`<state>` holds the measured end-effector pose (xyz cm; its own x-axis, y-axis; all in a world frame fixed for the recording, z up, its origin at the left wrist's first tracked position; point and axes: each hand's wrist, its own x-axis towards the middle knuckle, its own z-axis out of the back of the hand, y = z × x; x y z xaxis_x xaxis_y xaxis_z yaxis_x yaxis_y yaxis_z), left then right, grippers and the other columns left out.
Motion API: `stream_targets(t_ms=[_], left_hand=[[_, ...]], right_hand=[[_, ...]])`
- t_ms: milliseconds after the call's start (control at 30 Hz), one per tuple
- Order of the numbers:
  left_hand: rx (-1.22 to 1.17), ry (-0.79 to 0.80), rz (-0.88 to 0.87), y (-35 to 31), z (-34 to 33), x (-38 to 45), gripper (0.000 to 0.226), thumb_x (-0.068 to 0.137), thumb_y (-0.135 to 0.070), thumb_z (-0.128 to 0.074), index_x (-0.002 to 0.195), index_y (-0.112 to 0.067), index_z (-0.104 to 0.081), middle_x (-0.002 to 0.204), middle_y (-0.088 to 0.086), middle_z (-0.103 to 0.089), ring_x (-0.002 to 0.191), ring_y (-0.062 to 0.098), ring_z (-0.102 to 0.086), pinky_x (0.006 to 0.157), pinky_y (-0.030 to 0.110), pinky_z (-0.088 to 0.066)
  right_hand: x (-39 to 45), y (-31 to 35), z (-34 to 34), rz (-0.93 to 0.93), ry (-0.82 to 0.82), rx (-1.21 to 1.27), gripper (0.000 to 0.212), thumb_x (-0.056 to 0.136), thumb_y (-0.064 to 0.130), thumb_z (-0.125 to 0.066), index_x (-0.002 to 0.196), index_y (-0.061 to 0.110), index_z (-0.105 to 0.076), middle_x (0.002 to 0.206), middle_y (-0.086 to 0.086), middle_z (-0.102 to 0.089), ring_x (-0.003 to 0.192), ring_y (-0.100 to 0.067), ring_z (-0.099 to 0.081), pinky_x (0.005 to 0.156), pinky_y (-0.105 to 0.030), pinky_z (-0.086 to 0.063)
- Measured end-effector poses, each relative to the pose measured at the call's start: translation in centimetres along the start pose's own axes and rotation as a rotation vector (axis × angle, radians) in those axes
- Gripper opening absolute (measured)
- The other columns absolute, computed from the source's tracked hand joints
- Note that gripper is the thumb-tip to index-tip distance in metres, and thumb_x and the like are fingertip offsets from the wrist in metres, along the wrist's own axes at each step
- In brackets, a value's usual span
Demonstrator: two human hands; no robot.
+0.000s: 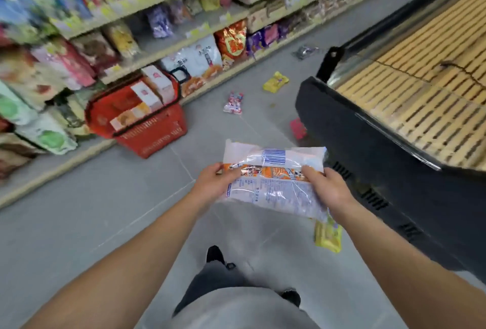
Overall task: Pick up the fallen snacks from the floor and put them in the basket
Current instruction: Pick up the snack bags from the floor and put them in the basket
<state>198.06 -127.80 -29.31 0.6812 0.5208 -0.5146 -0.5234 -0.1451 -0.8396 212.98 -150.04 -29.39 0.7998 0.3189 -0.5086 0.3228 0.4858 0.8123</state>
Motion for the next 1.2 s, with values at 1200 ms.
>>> stream_targets(t_ms=[1200], left_hand=[[-0.455, -0.67, 0.274, 0.1, 50.1, 20.2, 0.022, 0.085, -0.026, -0.074, 0.102, -0.015, -0.068, 0.096, 0.006, -0.075, 0.08, 0.019, -0.073, 0.054, 0.022, -0.05]], right_hand=[[23.9, 30.6, -59.3, 0.101, 0.663, -0.361, 0.03, 0.088, 0.038, -0.07, 0.103, 0.013, -0.07, 0.095, -0.003, -0.078, 0.09, -0.022, -0.074, 0.091, -0.05, -0.057]])
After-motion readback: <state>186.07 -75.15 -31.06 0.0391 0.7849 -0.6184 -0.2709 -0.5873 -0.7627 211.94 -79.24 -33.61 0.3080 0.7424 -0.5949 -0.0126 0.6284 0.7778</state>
